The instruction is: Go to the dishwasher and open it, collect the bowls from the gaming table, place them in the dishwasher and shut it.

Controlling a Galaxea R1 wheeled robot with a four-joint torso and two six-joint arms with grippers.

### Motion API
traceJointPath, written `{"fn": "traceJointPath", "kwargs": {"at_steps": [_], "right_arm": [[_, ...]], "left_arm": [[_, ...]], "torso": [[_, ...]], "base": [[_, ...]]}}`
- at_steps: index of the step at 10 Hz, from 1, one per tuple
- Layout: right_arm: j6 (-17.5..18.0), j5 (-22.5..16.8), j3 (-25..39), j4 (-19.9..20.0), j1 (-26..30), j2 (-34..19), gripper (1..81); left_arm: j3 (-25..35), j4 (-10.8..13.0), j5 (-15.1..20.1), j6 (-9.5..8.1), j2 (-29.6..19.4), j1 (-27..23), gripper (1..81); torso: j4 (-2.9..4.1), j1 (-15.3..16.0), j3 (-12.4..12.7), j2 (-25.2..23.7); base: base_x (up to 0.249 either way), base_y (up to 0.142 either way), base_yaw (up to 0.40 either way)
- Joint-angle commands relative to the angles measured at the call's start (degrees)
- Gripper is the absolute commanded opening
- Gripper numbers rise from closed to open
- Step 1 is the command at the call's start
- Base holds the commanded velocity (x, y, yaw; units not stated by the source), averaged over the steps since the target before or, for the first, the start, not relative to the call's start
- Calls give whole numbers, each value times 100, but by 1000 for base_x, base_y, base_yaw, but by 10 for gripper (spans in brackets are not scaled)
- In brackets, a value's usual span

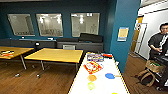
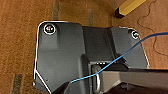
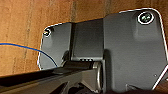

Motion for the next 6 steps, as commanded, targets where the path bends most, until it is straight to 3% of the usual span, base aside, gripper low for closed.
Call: {"fn": "traceJointPath", "kwargs": {"at_steps": [1,6], "right_arm": [[-12,-228,39,-4,264,23,811],[23,-228,39,32,273,23,811]], "left_arm": [[24,1,241,9,-15,-260,811],[24,1,241,9,-15,-260,811]], "torso": [[0,5,0,0],[0,5,0,0]], "base": [[0,117,0],[0,0,0]]}}
